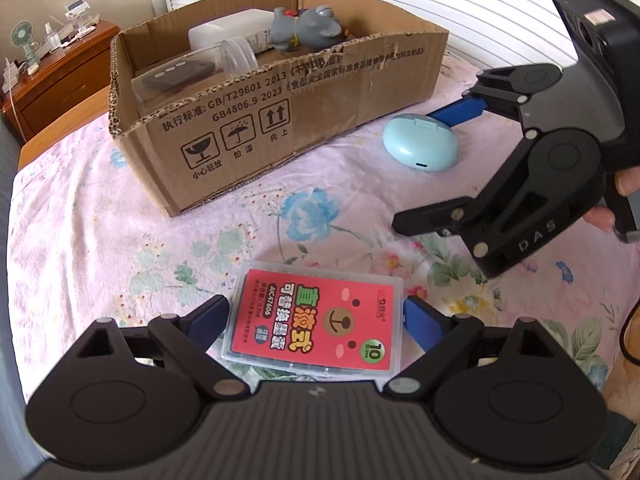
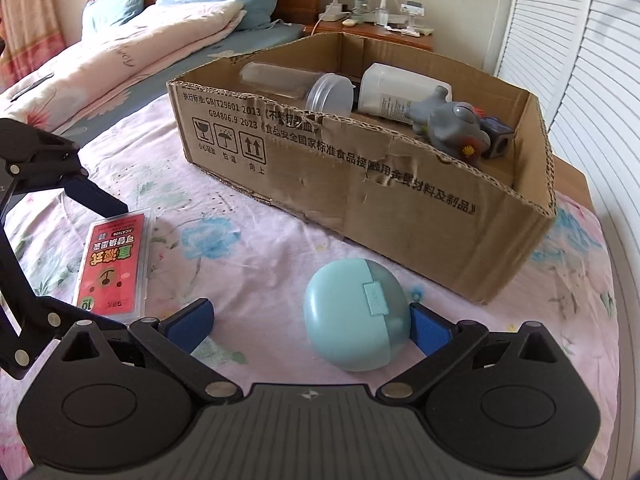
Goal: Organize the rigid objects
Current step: 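Grasp the red card pack with the left tool while the right tool grasps the mint-green case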
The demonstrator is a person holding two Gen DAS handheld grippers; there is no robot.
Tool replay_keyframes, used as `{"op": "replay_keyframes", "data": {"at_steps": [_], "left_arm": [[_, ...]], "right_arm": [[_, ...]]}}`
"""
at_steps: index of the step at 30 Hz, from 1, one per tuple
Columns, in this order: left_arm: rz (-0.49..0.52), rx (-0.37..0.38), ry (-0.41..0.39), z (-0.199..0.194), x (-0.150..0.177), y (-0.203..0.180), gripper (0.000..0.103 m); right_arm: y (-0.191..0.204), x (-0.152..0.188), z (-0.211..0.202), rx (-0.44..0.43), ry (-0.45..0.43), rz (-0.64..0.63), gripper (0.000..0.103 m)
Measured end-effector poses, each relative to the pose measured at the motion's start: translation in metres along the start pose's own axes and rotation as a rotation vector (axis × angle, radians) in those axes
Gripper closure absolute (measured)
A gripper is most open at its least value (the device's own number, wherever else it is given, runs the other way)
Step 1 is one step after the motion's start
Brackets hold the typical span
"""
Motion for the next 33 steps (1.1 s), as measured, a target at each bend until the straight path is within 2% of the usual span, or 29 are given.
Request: {"op": "replay_keyframes", "data": {"at_steps": [4,15,17,33], "left_arm": [[0.013,0.006,0.004,0.001,0.0,0.001,0.007],[0.02,0.015,-0.001,0.001,0.0,0.004,0.009],[0.025,0.017,-0.009,0.0,0.0,0.002,0.012],[0.004,0.029,-0.004,-0.004,0.0,0.002,0.012]], "right_arm": [[-0.003,-0.005,0.0,0.004,0.008,0.0,0.011],[-0.015,-0.009,-0.006,0.057,0.025,0.055,0.044],[-0.016,-0.008,-0.007,0.058,0.027,0.063,0.044],[-0.013,-0.009,-0.01,0.043,0.045,0.032,0.045]]}}
Point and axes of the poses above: each gripper's, at about its wrist camera, not at the fingertips, and z roughly the way its jaws point, y to its left, x to its underside, the point moved 1 cm from there along z, roughly the way its jaws point, and after that the axes turned 1 degree about y, right-handed, at the moved point
